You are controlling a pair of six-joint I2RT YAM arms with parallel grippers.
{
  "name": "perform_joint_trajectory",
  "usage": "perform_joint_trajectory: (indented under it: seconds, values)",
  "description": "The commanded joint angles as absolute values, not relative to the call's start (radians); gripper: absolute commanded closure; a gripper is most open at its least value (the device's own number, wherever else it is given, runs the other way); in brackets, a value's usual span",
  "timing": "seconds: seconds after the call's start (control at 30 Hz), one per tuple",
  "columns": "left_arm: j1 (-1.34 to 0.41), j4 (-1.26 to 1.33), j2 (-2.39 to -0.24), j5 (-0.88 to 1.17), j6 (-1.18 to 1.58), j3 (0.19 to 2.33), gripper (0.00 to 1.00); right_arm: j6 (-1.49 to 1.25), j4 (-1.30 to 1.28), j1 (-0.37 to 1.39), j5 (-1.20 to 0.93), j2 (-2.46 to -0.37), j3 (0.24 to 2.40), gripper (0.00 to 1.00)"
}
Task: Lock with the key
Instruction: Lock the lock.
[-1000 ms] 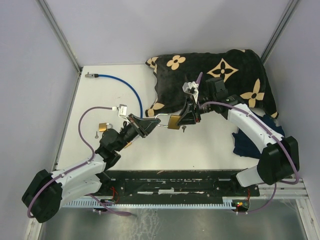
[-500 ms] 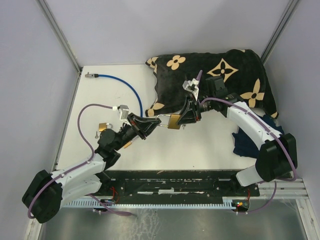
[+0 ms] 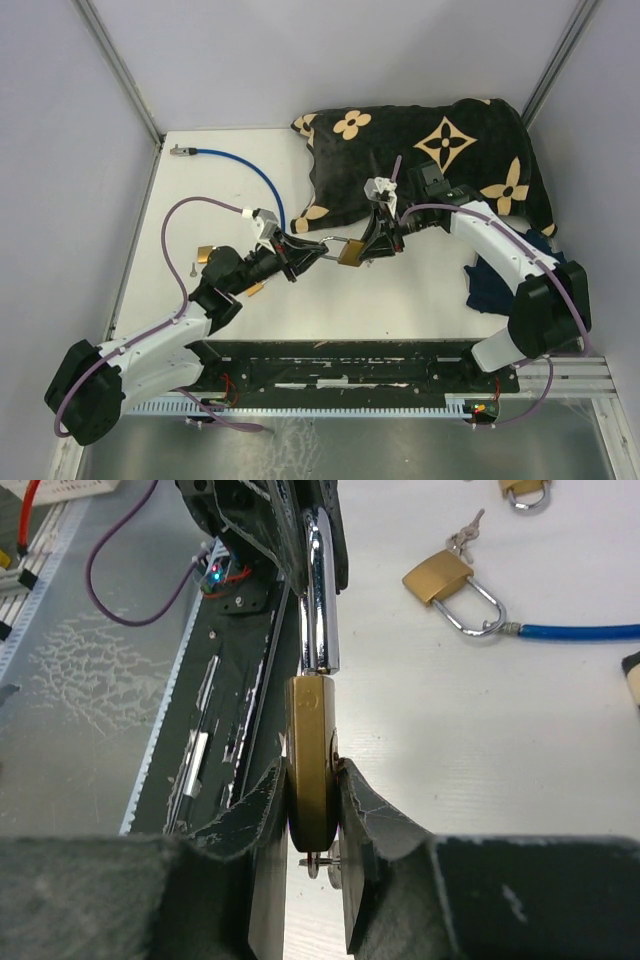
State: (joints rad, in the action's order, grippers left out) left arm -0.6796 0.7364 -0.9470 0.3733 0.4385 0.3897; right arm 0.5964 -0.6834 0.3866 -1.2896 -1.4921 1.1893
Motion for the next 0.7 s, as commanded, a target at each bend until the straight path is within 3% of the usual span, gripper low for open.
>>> perform_joint_trajectory:
  seconds: [0.0, 0.5, 0.67]
  values:
    - [-0.700, 0.711, -0.928, 0.480, 0.350, 0.457, 0.97, 0.858, -0.840, 0.403, -1.265, -1.529, 1.278, 0.86]
    - [-0.701, 0.481, -0.904, 0.473, 0.193, 0.525, 0.97, 0.957, -0.887, 0.425, -1.193, -1.583, 1.278, 0.81]
    - [-0.701, 0.409, -0.905, 0.459, 0.146, 0.550, 0.97, 0.970, -0.884, 0.432, -1.183, -1.598, 1.273, 0.71]
